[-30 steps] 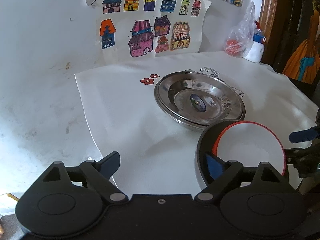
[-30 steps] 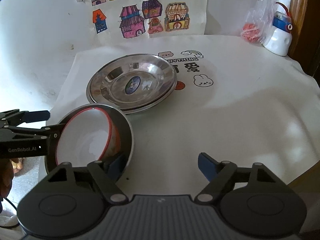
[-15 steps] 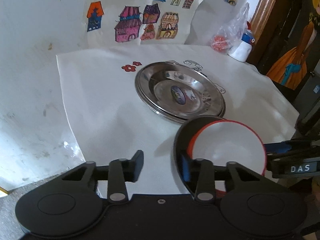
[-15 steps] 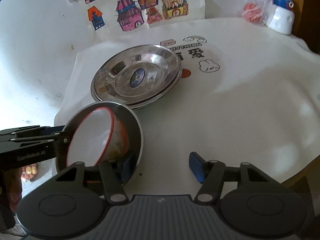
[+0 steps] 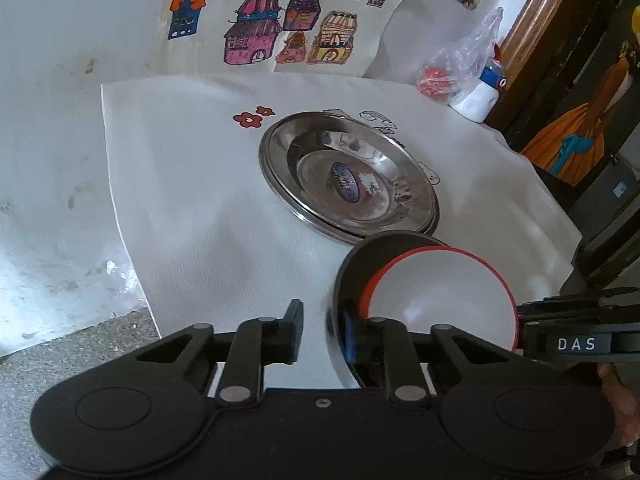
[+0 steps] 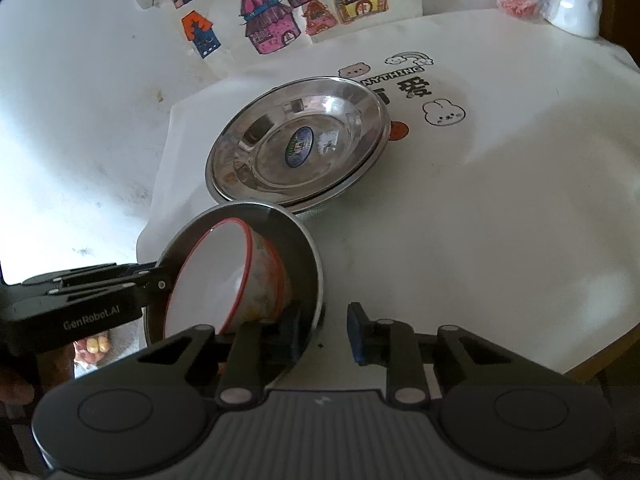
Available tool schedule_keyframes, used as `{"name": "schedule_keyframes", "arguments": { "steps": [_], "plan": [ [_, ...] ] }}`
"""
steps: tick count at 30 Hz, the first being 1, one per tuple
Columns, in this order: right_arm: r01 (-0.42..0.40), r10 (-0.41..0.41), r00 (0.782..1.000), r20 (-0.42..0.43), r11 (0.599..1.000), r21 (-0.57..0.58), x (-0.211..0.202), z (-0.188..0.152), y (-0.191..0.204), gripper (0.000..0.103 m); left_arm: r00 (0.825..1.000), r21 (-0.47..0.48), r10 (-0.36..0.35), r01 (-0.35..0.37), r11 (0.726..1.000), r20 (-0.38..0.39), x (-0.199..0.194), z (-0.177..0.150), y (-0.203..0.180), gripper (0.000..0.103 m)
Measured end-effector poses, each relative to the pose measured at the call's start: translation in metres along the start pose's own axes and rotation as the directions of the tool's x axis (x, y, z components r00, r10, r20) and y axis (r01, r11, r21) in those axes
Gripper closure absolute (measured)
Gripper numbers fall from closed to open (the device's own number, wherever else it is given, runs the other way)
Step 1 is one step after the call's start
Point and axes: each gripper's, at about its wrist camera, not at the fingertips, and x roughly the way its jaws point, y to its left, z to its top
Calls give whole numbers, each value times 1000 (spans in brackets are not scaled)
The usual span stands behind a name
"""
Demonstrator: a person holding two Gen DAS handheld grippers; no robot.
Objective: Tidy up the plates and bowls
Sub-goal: 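Lift the steel bowl with both tools and carry it toward the steel plates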
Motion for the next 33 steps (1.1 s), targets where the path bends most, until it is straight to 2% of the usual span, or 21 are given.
{"name": "schedule_keyframes", "arguments": {
  "steps": [2,4,9,26,33],
  "plan": [
    [-12,12,1000,-4,1000,20,0,0,-3,78,1000,11,-1,1,1000,2,0,0,-3,92],
    [-38,38,999,-4,999,40,0,-1,-3,87,1000,15,-3,3,1000,3,0,0,-6,95],
    [-34,33,999,4,997,65,0,-2,-3,89,1000,0,-4,4,1000,7,0,2,-6,96],
    [-55,59,998,-22,986,155,-3,-4,-17,90,1000,-15,-7,7,1000,2,1,3,-9,96],
    [-53,55,998,-5,982,181,-10,-5,-25,90,1000,-1,-21,21,1000,-1,3,5,-16,96]
  ]
}}
